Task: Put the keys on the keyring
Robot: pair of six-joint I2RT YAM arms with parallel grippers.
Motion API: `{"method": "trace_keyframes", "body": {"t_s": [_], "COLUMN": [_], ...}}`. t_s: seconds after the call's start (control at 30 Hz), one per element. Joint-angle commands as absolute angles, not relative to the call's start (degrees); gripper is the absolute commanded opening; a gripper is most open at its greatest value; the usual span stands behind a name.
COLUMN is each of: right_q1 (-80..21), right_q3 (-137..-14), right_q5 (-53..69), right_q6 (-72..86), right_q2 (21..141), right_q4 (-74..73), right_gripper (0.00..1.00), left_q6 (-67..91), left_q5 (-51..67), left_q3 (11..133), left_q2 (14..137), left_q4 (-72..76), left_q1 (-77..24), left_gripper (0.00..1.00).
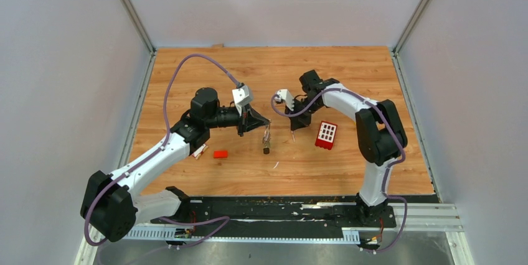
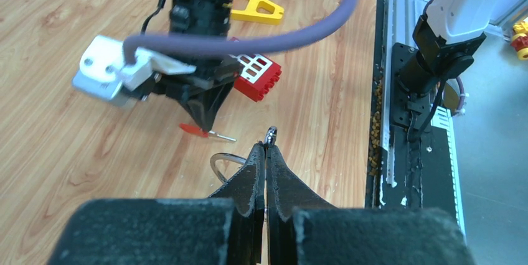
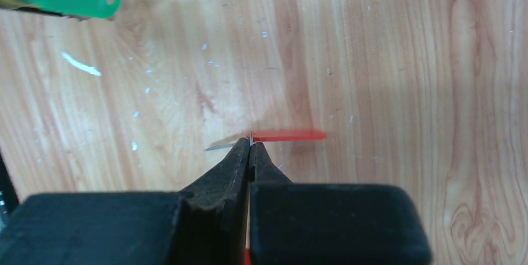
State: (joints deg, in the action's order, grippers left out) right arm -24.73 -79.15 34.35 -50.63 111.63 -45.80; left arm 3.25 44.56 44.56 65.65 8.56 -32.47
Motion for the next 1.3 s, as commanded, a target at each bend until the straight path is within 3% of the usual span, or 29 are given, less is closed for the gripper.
{"method": "trace_keyframes", "body": {"t_s": [0.0,0.6,0.9,1.27], "right_q1": [-22.8,-24.0,-33.2,-42.9], "right_q3": [-75.6,-73.9,-66.7,-62.5], "right_q5": [42.9,50.2,39.2,24.4], "right_q6": [-54.0,-47.2,-43.3,-51.0], "right_q2": [102.9,79.8,66.2,62.1], "right_q4": [-42.5,-43.1,-31.4,-26.4], "right_gripper": [0.00,0.00,0.00,0.00], "left_q6": [3.0,2.9,9.2,20.9], "left_q5": [43.5,43.8,43.9,44.9], "left_q3": [46.0,53.8,58.0,59.9], "left_q2": [63.6,68.7,70.1,71.2], "left_q4": [10.0,2.6,1.7,3.8], "left_q1": [-32.2,-32.2,-32.2,-32.3], "left_gripper": [0.00,0.00,0.00,0.00]}}
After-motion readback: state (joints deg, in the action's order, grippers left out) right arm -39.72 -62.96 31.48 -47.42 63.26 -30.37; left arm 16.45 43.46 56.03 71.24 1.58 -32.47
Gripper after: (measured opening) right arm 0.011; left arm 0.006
